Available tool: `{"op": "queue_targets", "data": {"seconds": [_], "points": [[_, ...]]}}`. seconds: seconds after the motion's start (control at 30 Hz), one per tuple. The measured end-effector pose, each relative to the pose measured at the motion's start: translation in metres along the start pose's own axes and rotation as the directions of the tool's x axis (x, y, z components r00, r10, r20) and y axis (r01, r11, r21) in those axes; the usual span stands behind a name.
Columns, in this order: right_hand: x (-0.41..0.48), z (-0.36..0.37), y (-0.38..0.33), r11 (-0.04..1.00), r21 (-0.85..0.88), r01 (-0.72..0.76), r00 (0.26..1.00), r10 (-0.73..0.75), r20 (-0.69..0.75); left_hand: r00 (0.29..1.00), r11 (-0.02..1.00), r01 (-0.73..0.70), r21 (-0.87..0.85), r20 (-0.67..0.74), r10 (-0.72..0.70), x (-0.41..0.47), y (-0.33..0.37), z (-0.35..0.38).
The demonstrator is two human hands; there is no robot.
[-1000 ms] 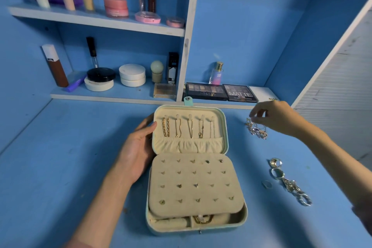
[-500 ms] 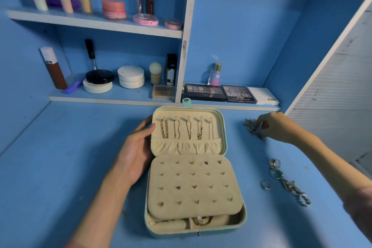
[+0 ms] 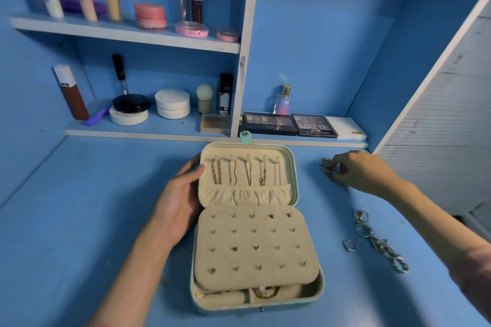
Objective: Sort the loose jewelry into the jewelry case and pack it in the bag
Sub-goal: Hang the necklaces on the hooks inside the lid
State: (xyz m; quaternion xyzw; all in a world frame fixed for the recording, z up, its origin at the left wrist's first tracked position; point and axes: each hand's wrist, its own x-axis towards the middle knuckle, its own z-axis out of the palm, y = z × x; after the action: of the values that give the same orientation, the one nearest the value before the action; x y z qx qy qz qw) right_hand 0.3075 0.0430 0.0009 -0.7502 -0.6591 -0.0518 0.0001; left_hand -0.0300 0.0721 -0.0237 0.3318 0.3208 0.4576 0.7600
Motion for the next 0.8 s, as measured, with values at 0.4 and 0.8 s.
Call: {"op": "queue_targets", "data": {"seconds": [0.4,0.8], "points": [[0.003,-0.020,0.004,0.717,0.693,-0.080,0.958,0.247,-0.145,1.000,1.000,0.009,-0.001,-0.010,-0.009,-0.001,0.000,0.000],[-0.002,-0.091,-0.032,0.144,0.984,0.102,0.949,0.284,-0.139,1.000,1.000,0.014,0.000,-0.014,-0.014,-0.002,0.001,0.001]]}}
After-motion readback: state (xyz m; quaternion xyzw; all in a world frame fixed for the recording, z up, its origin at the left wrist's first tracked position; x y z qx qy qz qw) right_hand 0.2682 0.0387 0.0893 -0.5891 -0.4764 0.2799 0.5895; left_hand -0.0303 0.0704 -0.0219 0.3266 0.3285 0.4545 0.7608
